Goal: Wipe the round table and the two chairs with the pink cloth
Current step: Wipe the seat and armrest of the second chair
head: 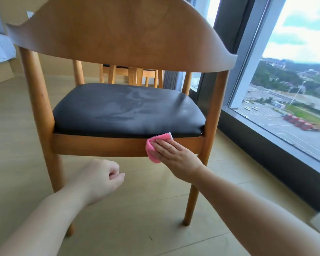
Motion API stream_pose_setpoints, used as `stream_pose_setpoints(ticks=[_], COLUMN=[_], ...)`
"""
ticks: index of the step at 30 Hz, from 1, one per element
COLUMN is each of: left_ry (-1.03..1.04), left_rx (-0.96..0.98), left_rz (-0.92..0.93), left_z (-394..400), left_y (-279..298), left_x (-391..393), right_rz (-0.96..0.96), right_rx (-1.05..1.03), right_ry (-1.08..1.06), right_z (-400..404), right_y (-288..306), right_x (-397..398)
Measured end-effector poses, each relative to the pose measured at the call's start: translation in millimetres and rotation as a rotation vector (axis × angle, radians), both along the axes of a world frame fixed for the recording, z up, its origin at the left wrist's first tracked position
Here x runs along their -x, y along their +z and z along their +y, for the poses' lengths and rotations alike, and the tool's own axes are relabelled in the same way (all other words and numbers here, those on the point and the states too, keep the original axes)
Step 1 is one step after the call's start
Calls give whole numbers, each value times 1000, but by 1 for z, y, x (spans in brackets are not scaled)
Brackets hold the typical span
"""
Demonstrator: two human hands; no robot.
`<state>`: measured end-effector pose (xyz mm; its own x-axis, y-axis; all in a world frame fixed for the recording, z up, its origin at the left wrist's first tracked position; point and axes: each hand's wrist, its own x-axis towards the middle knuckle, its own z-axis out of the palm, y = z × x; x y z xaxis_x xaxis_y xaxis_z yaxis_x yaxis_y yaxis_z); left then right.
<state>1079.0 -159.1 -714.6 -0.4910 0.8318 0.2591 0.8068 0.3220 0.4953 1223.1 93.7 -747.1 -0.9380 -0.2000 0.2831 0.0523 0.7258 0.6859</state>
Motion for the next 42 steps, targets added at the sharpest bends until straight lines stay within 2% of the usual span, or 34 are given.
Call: stream_pose_setpoints(ticks=[9, 18, 23, 27, 36, 39, 42], left_ry=[-47, -40, 3, 60, 296, 338, 253], left_rx=[-31, -11, -23, -73, -181, -252, -314], left_rz=[-2, -24, -17, -19, -136, -216, -341], left_z=[32, 29, 9, -19, -125, -155, -184], left_y=[-5, -6, 5, 17, 44, 70, 128], left_x=[-15, -14, -5, 11, 56, 67, 73], right_rz=[27, 31, 38, 33, 204, 224, 186], right_rx=[34, 159, 197, 294, 587, 687, 807], right_ry=[-210, -251, -10, 167, 490, 528, 555], right_z=[44, 41, 20, -18, -157, -217, -270], right_y=[1, 3, 5, 13, 50, 75, 116], right_x=[-69, -78, -68, -25, 90, 116, 130])
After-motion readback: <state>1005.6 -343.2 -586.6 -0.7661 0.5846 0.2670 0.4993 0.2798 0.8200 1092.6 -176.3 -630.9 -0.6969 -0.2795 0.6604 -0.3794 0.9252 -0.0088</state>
